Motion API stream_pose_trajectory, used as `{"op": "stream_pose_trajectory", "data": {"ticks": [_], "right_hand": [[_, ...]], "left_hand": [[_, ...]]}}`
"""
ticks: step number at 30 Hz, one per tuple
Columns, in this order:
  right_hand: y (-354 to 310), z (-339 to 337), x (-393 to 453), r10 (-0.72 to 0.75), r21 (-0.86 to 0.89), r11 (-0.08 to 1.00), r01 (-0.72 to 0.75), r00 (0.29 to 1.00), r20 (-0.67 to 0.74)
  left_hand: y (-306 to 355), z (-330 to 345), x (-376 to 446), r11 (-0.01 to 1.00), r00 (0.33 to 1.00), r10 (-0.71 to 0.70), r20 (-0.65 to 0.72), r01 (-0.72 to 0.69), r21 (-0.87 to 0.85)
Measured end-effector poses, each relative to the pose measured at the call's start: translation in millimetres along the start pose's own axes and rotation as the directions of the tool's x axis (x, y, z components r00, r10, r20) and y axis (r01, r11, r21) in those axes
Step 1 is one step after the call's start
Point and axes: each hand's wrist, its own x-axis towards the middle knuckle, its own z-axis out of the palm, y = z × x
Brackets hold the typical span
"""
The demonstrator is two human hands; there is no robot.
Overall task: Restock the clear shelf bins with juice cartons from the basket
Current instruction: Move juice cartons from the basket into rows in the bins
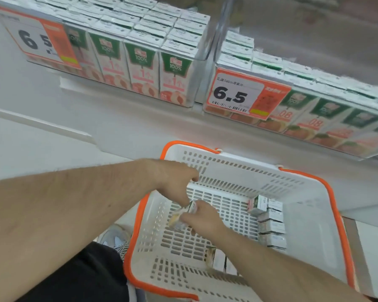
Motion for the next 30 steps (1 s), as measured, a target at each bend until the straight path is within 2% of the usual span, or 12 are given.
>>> {"op": "stream_pose_trajectory", "data": {"ticks": [4,8,10,12,13,14,15,16,17,19,23,30], "right_hand": [[-7,-61,-45,-0.069,0.366,0.930,0.042,0.996,0.061],[6,-102,-62,-0.207,0.677,0.736,0.020,0.958,0.197],[26,-116,-55,-0.172,0.753,0.657,-0.049,0.962,0.214],[50,-116,-41,-0.029,0.611,0.791,-0.038,0.995,0.100],[65,-111,-35,0.017,0.360,0.933,-0.019,1.000,0.008],[80,-104,-31,-0.004,-0.028,1.000,0.003,0.999,-0.038],[94,-96,-27,-0.058,-0.408,0.911,0.058,0.998,0.014],[106,-88,-24,-0.101,-0.660,0.736,0.153,0.988,0.118],[115,-80,-22,-0.100,-0.779,0.583,0.230,0.972,0.212],[126,-64,-16,-0.055,-0.843,0.449,0.296,0.951,0.305],[134,-41,-8,-0.042,-0.886,0.384,0.259,0.964,0.264],[130,-48,-1,-0.041,-0.810,0.525,0.262,0.958,0.284]], "left_hand": [[31,3,18,0.996,0.996,0.048,0.081,-0.041,-0.082],[64,8,38,0.968,0.992,0.121,-0.022,-0.123,-0.221],[73,4,41,0.948,0.993,0.115,-0.038,-0.121,-0.294],[75,2,42,0.923,0.995,0.089,-0.037,-0.096,-0.374],[75,2,42,0.910,0.996,0.078,-0.030,-0.084,-0.405],[74,1,42,0.904,0.997,0.068,-0.020,-0.070,-0.422],[74,1,40,0.898,0.998,0.060,-0.010,-0.058,-0.437],[74,2,39,0.896,0.999,0.048,0.002,-0.042,-0.443],[73,2,39,0.895,0.999,0.037,0.014,-0.027,-0.446],[71,3,37,0.905,0.999,0.019,0.035,-0.003,-0.426],[65,8,39,0.917,0.999,0.010,0.041,0.007,-0.399],[60,5,40,0.917,0.999,0.030,0.032,-0.014,-0.398]]}}
